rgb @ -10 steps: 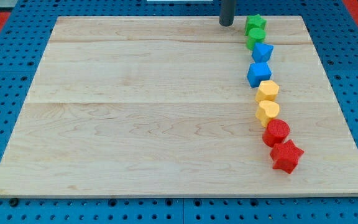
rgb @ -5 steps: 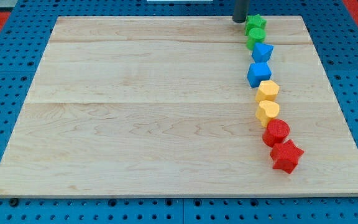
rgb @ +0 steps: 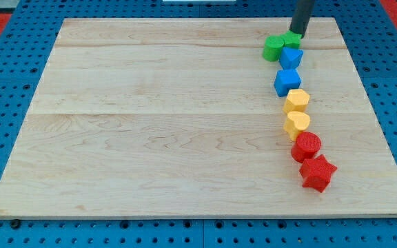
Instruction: Move the group of green blocks to the left side of the blue blocks
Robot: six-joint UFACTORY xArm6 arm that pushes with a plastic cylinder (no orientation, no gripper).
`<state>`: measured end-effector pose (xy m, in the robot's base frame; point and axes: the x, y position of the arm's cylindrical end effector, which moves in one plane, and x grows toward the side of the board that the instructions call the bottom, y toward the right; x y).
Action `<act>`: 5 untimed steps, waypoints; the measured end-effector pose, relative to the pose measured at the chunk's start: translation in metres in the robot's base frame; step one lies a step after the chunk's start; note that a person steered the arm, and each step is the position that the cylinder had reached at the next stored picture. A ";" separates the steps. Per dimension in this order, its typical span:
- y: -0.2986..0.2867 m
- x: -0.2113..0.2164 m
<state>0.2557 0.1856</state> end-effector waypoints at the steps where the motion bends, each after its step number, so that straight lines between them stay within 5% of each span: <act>1: 0.000 0.010; 5: -0.059 0.061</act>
<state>0.3171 0.1261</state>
